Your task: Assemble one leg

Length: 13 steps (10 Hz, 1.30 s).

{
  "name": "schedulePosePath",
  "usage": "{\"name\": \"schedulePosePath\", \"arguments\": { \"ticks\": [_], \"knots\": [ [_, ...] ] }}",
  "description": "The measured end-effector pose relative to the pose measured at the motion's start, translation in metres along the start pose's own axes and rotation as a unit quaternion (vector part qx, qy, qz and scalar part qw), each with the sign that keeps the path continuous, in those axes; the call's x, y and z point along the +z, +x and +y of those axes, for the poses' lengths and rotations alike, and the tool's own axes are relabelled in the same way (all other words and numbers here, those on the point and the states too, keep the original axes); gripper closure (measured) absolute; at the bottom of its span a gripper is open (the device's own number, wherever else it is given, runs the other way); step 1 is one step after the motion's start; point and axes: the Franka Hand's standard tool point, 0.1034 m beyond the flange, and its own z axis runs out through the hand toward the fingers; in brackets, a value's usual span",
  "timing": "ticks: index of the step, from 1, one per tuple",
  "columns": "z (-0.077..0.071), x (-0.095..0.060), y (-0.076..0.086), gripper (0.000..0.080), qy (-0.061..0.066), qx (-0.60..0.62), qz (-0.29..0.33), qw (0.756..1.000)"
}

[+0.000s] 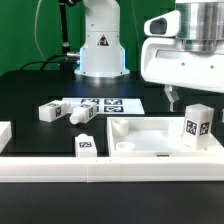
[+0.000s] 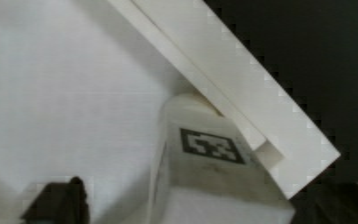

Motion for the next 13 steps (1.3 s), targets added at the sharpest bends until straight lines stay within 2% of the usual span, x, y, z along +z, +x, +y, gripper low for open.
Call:
{"name": "schedulePosePath", "arguments": {
  "ticks": [2, 4, 5, 9, 11, 12, 13],
  "knots": [
    [0.0005, 0.0000, 0.0003, 0.0151, -0.003, -0.083, 0.002, 0.997],
    [0.0004, 0.0003, 0.0002, 0.0150, -0.008, -0.201, 0.006, 0.980],
    [0.0024, 0.0006, 0.0021, 0.0150, -0.008, -0.257, 0.005, 0.966],
    [0.0009, -0.0005, 0.0027, 0.0150, -0.024, -0.424, 0.010, 0.905],
    [0.0004, -0.0004, 0.0019, 0.0150, -0.029, -0.467, 0.011, 0.884],
    [0.0002, -0.0003, 0.0015, 0.0150, -0.031, -0.473, 0.011, 0.880],
    [0.0007, -0.0003, 0.0020, 0.0260, -0.031, -0.472, 0.011, 0.881]
  ]
}}
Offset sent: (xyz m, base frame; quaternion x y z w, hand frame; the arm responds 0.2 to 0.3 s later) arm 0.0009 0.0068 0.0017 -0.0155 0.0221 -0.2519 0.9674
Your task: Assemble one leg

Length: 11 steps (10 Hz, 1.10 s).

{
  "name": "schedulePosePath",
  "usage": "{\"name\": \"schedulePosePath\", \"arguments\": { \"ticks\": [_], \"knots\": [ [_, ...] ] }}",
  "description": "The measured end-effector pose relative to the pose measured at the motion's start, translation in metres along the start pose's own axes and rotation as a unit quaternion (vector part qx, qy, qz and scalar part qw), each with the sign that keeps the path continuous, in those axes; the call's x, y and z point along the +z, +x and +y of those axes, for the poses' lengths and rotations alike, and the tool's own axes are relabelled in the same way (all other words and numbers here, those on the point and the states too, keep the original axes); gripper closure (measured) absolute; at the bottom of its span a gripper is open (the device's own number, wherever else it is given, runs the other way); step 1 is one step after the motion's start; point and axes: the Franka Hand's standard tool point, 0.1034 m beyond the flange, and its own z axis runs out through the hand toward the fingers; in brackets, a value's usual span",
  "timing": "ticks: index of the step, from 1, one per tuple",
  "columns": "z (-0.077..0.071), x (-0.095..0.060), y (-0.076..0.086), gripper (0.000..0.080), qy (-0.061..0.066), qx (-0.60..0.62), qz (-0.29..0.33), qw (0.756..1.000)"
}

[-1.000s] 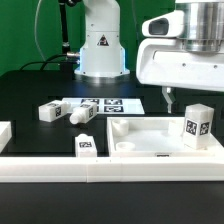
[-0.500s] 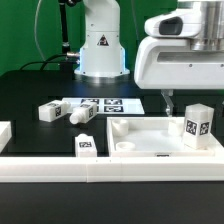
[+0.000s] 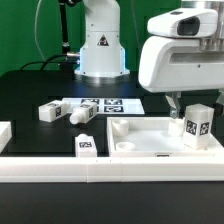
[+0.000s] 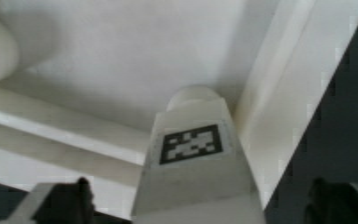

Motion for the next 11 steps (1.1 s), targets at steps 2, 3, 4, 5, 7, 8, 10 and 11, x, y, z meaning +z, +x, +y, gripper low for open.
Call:
{"name": "schedulePosePath", "arguments": {
  "ticks": [2, 3, 4, 5, 7, 8, 10, 11],
  "knots": [
    [0.0002, 0.0001, -0.0001, 0.0396, 0.000, 0.006, 0.000, 1.000],
    [0.0003, 0.0001, -0.0001, 0.0514, 0.000, 0.006, 0.000, 1.000],
    [0.0003, 0.0001, -0.0001, 0.0513, 0.000, 0.006, 0.000, 1.000],
    [0.0001, 0.0001, -0.0001, 0.0513, 0.000, 0.044, 0.000, 0.999],
    [-0.0011, 0.0008, -0.0008, 0.0513, 0.004, 0.157, 0.000, 0.988],
    [-0.0013, 0.0010, -0.0009, 0.0513, 0.006, 0.204, 0.000, 0.979],
    [-0.0018, 0.0016, -0.0006, 0.0512, 0.015, 0.327, 0.001, 0.945],
    [-0.0022, 0.0017, -0.0005, 0.0512, 0.019, 0.379, 0.001, 0.925]
  ]
}}
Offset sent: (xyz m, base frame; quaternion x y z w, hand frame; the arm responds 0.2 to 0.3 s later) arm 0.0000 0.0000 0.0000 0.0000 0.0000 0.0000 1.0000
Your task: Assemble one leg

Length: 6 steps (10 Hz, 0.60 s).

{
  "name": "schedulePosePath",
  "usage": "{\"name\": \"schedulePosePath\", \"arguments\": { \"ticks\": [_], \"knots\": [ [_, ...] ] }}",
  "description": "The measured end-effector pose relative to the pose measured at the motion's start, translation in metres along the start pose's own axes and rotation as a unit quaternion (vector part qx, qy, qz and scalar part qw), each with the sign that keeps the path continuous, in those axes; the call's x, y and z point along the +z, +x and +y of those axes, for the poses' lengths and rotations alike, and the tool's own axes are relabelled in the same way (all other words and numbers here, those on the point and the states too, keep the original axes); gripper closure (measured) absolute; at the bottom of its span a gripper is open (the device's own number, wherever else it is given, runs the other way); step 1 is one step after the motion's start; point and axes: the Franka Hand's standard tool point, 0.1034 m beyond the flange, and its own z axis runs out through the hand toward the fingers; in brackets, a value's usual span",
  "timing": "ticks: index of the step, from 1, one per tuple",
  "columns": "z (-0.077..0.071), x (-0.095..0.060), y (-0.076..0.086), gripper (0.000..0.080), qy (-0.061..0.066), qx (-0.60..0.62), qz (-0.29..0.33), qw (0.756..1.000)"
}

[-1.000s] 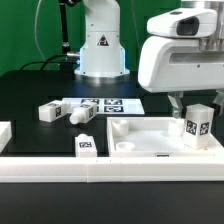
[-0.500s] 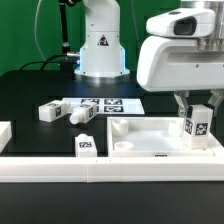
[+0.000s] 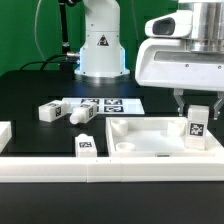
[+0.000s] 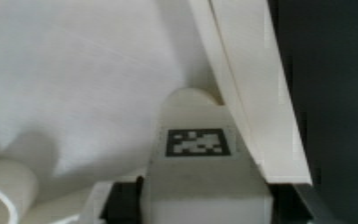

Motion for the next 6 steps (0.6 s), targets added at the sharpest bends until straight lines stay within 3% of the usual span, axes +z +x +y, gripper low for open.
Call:
{"name": "schedulePosePath", "arguments": {
  "ticks": [1, 6],
  "knots": [
    [0.0003, 0.0003, 0.0006, 0.0512, 0.007, 0.049, -0.002, 0.999],
    [-0.0010, 0.0007, 0.0006, 0.0512, 0.011, 0.241, -0.004, 0.970]
  ]
}}
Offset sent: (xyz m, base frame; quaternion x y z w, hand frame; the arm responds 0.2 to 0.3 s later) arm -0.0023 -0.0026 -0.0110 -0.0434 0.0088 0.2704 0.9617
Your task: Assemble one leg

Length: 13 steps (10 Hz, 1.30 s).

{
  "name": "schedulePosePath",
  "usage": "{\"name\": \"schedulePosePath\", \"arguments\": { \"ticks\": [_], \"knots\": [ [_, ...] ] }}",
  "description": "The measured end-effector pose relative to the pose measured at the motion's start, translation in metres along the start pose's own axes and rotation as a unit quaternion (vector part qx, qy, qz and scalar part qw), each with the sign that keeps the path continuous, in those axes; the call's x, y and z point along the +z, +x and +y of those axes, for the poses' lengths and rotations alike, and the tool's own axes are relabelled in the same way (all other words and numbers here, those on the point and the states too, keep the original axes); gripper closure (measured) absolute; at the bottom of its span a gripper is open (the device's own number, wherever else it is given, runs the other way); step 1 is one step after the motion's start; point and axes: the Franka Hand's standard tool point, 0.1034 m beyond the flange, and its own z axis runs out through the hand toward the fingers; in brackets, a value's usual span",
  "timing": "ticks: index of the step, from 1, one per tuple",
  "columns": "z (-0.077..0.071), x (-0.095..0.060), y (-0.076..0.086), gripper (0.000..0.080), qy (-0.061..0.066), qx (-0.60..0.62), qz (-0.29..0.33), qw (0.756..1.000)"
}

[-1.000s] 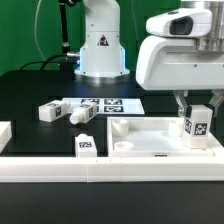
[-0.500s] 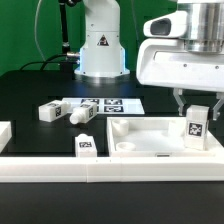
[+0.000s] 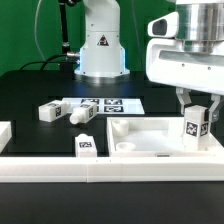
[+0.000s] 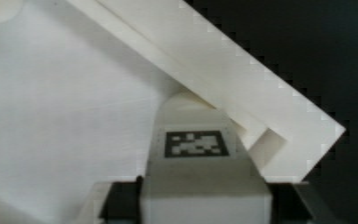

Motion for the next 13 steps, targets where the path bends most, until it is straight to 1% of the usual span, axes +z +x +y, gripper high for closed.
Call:
{"name": "schedulePosePath", "arguments": {
  "ticks": [1, 2, 3, 4, 5, 6, 7, 9, 11, 12, 13],
  "knots": [
    [0.0000, 0.0001, -0.0001, 0.0434, 0.000, 0.000, 0.000, 1.000],
    [0.0002, 0.0001, -0.0002, 0.0434, -0.001, -0.019, 0.000, 1.000],
    [0.0004, 0.0000, -0.0010, 0.0296, -0.003, -0.036, -0.002, 0.999],
    [-0.0011, -0.0014, -0.0011, 0.0197, -0.004, -0.058, -0.002, 0.998],
    [-0.0022, -0.0021, -0.0007, 0.0197, -0.004, -0.119, 0.002, 0.993],
    [-0.0016, -0.0019, -0.0001, 0.0159, -0.005, -0.148, 0.002, 0.989],
    [-0.0016, -0.0019, 0.0000, 0.0151, -0.005, -0.169, 0.001, 0.986],
    [-0.0012, -0.0019, 0.0008, 0.0151, -0.006, -0.253, 0.002, 0.967],
    [-0.0016, -0.0019, 0.0004, 0.0151, -0.011, -0.347, 0.006, 0.938],
    [-0.0016, -0.0019, 0.0011, 0.0151, -0.012, -0.404, 0.007, 0.915],
    [-0.0014, -0.0019, 0.0015, 0.0151, -0.014, -0.435, 0.008, 0.900]
  ]
}}
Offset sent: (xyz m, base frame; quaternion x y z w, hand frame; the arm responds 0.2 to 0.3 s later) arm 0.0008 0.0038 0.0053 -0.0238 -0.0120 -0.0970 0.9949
